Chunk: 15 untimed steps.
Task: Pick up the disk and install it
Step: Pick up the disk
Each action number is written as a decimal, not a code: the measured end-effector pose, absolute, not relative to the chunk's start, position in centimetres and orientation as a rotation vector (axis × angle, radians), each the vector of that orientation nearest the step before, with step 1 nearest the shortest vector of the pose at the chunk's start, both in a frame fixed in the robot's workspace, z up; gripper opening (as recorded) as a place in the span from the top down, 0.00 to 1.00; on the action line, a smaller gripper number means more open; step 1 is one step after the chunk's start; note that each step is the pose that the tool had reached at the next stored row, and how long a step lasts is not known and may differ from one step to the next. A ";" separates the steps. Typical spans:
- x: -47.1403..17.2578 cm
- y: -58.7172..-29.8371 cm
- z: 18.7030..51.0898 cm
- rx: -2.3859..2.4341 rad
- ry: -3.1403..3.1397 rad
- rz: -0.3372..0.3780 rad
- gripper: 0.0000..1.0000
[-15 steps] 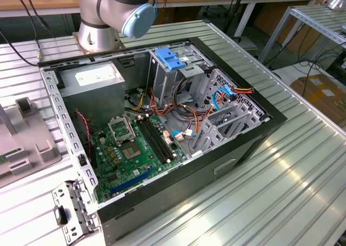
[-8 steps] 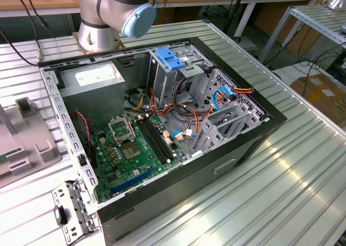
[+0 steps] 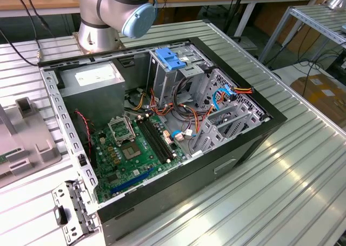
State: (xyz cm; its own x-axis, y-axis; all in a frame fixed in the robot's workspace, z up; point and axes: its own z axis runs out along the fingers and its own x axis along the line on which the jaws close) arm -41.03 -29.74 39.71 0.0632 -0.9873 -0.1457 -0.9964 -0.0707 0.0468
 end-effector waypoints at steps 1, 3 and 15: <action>-41.0 -29.7 39.7 -2.241 2.095 0.214 0.64; -41.0 -29.7 39.8 -2.241 2.095 0.215 0.64; -41.0 -29.7 41.4 -2.228 2.081 0.238 0.64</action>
